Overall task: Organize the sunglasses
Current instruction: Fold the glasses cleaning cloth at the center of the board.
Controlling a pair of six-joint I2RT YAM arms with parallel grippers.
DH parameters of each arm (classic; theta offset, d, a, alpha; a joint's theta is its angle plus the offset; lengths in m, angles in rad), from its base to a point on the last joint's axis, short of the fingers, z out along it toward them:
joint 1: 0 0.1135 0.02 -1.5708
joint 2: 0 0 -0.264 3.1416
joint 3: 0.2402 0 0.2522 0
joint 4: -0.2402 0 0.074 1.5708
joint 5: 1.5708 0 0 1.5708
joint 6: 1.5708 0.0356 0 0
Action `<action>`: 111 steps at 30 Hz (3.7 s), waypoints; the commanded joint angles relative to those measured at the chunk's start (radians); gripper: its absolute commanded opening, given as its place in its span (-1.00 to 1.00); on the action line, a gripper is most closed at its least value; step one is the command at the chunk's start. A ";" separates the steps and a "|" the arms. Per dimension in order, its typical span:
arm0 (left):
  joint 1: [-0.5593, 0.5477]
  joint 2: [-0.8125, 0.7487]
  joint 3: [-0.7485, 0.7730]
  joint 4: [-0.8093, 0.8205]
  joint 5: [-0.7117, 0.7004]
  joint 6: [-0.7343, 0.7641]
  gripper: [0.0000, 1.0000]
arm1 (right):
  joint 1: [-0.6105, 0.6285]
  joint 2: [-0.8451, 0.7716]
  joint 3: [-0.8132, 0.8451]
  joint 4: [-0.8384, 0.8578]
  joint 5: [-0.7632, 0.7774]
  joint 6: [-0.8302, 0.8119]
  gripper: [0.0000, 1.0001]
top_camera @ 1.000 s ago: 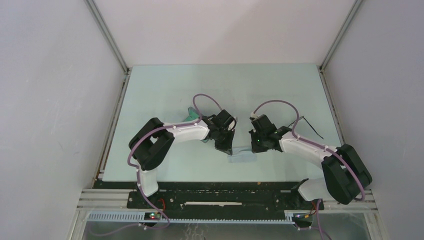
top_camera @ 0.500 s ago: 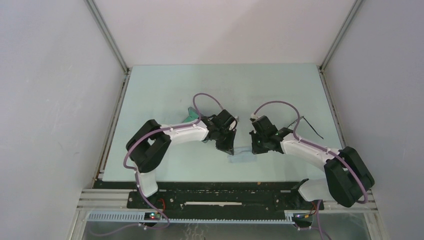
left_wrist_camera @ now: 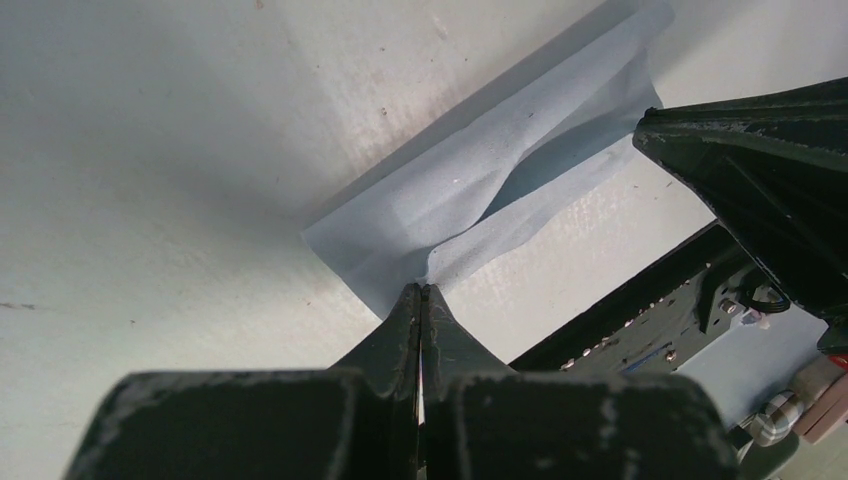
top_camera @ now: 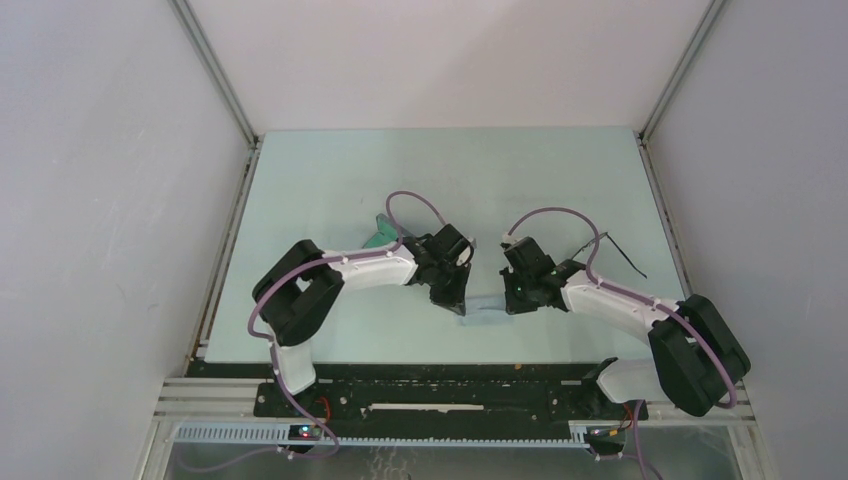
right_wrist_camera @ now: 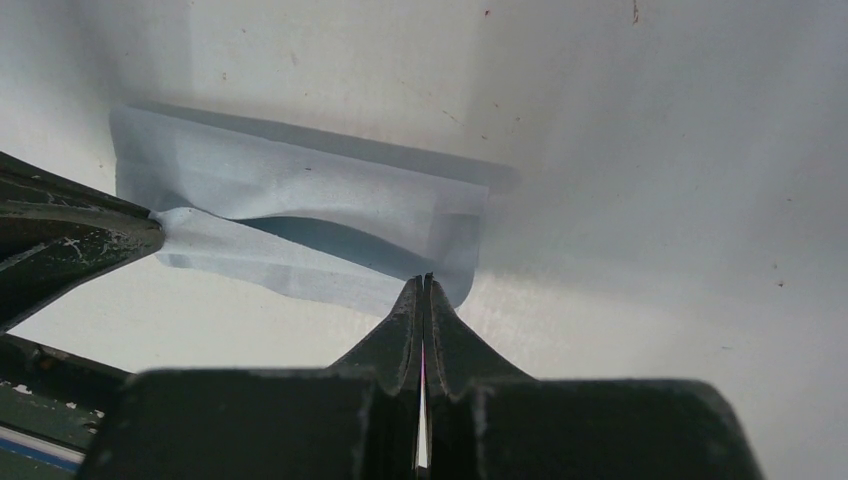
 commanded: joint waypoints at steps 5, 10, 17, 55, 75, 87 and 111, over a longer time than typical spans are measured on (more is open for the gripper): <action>-0.004 -0.009 -0.011 0.023 -0.018 -0.012 -1.00 | 0.015 -0.034 -0.004 0.008 0.005 0.018 -1.00; -0.005 -0.015 -0.010 0.010 -0.042 -0.011 -0.98 | 0.021 -0.038 -0.005 0.006 -0.026 0.018 -1.00; -0.005 -0.015 -0.009 0.001 -0.057 -0.012 -1.00 | 0.031 -0.049 -0.011 0.000 -0.029 0.017 -1.00; -0.009 -0.151 0.011 0.037 -0.091 -0.033 -0.42 | -0.094 -0.068 -0.001 0.078 -0.194 0.101 -0.70; -0.029 -0.090 -0.079 0.051 0.011 -0.005 -0.61 | -0.052 -0.037 -0.045 0.072 -0.124 0.141 -0.75; -0.031 -0.106 0.007 0.025 -0.062 -0.021 -0.61 | -0.081 -0.137 -0.045 0.042 -0.086 0.153 -0.73; -0.006 -0.095 0.030 0.018 -0.187 -0.040 -0.63 | -0.092 -0.170 -0.035 0.098 -0.079 0.230 -0.67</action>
